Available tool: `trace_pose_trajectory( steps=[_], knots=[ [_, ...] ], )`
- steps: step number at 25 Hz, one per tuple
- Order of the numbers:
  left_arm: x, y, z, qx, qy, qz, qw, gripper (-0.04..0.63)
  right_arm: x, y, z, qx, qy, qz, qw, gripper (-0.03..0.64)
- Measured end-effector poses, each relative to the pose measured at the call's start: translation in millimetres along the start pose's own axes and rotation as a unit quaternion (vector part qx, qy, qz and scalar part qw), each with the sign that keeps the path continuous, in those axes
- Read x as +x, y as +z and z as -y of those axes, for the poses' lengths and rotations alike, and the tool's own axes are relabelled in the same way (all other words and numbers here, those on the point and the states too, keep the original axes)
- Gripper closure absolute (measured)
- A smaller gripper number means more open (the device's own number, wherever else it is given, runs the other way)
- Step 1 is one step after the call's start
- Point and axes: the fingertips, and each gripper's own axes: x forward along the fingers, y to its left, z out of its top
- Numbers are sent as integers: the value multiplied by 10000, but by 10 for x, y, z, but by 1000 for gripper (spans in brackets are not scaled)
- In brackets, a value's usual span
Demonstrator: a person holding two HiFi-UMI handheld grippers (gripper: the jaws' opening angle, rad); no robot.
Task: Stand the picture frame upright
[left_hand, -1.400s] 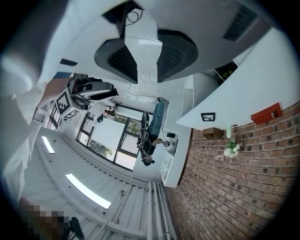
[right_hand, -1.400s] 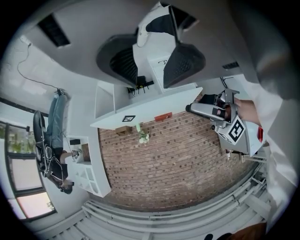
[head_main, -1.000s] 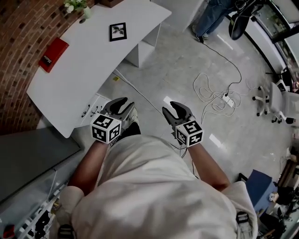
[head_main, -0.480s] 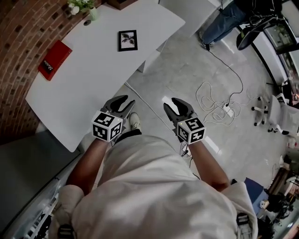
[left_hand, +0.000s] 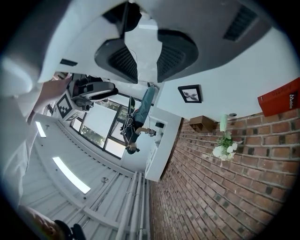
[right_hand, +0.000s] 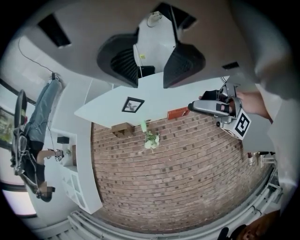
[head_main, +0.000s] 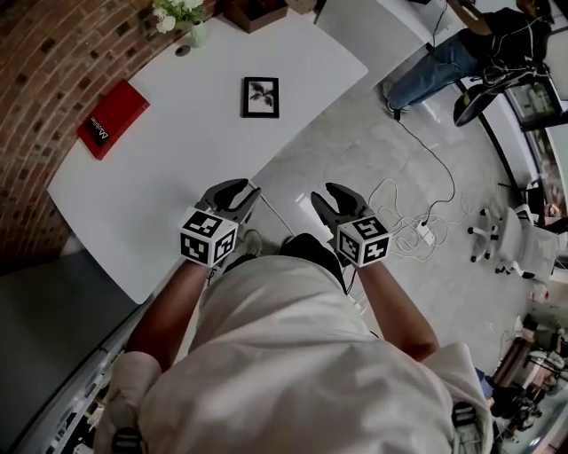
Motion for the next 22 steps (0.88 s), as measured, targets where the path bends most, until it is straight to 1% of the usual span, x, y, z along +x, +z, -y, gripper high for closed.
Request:
trace_pose_trajectory(
  steps=[3, 7, 11, 18, 22],
  knots=[
    [40, 89, -150, -45, 78, 40, 10000, 469, 183, 132, 40, -38, 121, -9, 9999, 445],
    [103, 158, -316, -114, 229, 50, 9997, 480, 388, 222, 176, 89, 241, -48, 9997, 445],
    [200, 221, -582, -187, 476, 35, 9987, 480, 706, 310, 347, 104, 388, -89, 9992, 445],
    [584, 397, -1005, -417, 729, -128, 9964, 466, 1293, 537, 728, 213, 708, -265, 9969, 445],
    [851, 480, -1225, -556, 833, -305, 9945, 463, 1605, 655, 931, 273, 949, -412, 9943, 445]
  ],
)
